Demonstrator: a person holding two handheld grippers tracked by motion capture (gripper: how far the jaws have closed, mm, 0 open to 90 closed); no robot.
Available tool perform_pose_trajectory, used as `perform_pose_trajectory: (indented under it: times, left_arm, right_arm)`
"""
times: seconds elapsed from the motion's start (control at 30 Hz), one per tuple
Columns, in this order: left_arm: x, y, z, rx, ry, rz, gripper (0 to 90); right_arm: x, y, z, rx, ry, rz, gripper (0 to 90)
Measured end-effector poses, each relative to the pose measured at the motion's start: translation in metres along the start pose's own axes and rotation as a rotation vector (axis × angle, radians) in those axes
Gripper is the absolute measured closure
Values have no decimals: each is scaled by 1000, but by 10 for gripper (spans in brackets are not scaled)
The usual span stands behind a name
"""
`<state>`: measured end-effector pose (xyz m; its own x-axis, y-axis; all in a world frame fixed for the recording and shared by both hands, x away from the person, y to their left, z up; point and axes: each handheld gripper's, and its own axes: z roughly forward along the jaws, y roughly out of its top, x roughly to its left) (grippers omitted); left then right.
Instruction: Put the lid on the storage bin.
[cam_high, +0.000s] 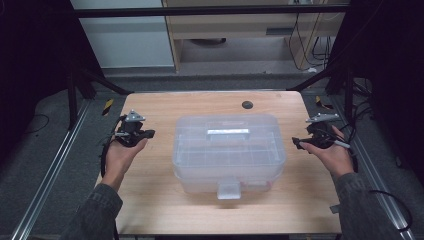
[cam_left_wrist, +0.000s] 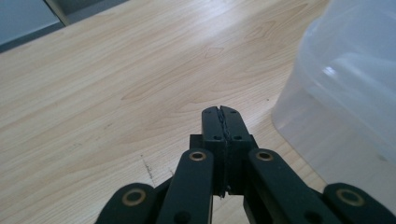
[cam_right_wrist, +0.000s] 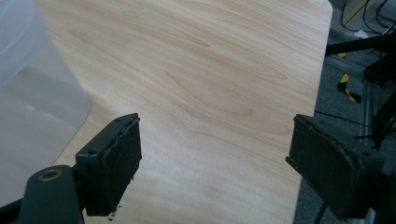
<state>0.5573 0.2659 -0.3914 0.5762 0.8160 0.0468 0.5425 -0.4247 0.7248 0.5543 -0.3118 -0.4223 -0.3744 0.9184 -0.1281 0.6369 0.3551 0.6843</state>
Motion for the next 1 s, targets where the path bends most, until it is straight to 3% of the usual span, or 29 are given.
perform_pose_trajectory:
  times: [0.3, 0.37, 0.5, 0.63, 0.8, 1.0]
  left_arm:
    - [10, -23, 24, 60, 19, -14, 897]
    - [12, -27, 29, 65, 16, -13, 897]
    - [19, -36, 40, 65, 14, -50, 897]
    - [21, -41, 54, 98, 27, -37, 897]
    - [24, -44, 59, 91, 26, -53, 897]
    - [26, -47, 64, 75, 30, -67, 891]
  right_arm:
    - [-6, 3, 34, 34, -8, 48, 181]
    - [-6, 3, 39, 29, -2, 54, 182]
    - [-8, 1, 52, 4, 17, 96, 176]
    - [-8, 0, 65, -16, 22, 116, 157]
    - [-1, 1, 78, 4, -8, 127, 152]
    - [2, -4, 86, 0, 9, 150, 142]
